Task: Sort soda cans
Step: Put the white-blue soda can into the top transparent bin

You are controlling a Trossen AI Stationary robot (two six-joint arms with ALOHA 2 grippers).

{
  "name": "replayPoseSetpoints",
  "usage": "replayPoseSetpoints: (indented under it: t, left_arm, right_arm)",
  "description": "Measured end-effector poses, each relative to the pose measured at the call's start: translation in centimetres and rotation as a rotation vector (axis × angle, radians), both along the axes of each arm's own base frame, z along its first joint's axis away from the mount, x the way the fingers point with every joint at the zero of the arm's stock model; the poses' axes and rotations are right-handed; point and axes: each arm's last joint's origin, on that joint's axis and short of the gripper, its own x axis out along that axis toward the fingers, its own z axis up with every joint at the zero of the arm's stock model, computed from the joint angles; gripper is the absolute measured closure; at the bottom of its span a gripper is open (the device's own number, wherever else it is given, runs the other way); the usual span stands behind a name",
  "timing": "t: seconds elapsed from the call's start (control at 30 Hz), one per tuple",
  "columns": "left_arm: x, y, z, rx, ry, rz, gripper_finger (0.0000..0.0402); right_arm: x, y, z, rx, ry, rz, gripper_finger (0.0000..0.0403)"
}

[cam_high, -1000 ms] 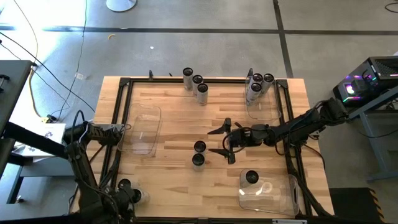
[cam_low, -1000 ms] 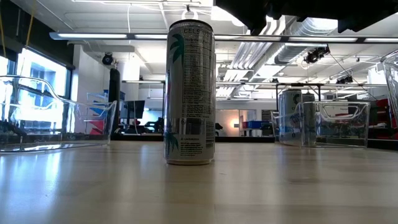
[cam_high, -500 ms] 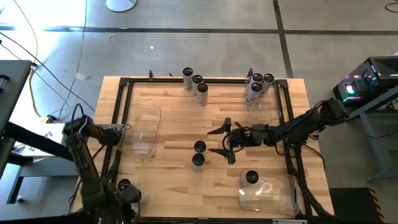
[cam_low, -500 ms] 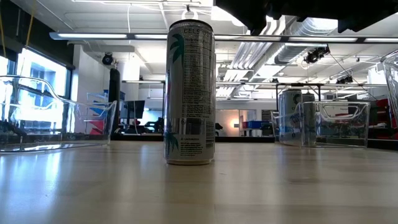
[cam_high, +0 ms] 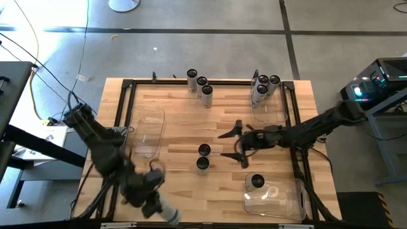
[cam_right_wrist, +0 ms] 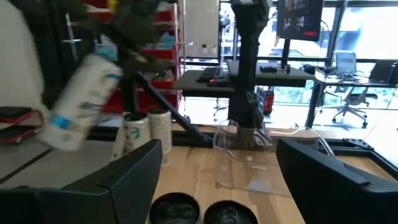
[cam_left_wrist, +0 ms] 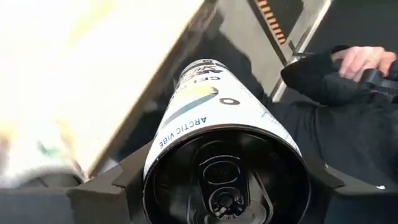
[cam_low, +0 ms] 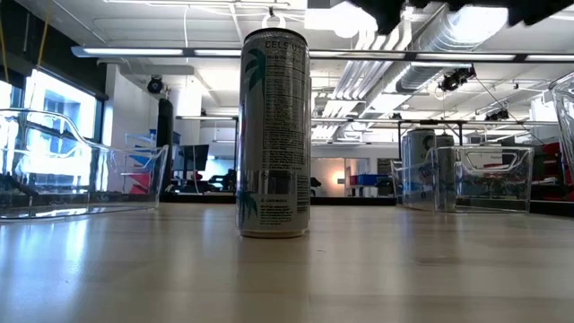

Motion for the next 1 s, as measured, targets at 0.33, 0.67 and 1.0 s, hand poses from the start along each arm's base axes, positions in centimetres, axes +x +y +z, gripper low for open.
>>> replayPoseSetpoints:
  t: [0.33,0.67,1.0]
  left_arm:
    - [5.0,14.3,4.2,0.286,-0.180,-0.144,0.0160]
    - [7.2,27.3,4.7,0.752,-0.131,-0.049,0.0160]
    - [12.4,30.6,-5.4,0.709,0.378,-0.168,0.0160]
  right_arm:
    - [-9.1,-1.4,5.3,0.076,0.025,0.055,0.0091]
    - [-10.8,-2.6,4.2,0.205,0.126,-0.288,0.0091]
    - [-7.1,-1.7,1.1,0.383,0.199,-0.490,0.0091]
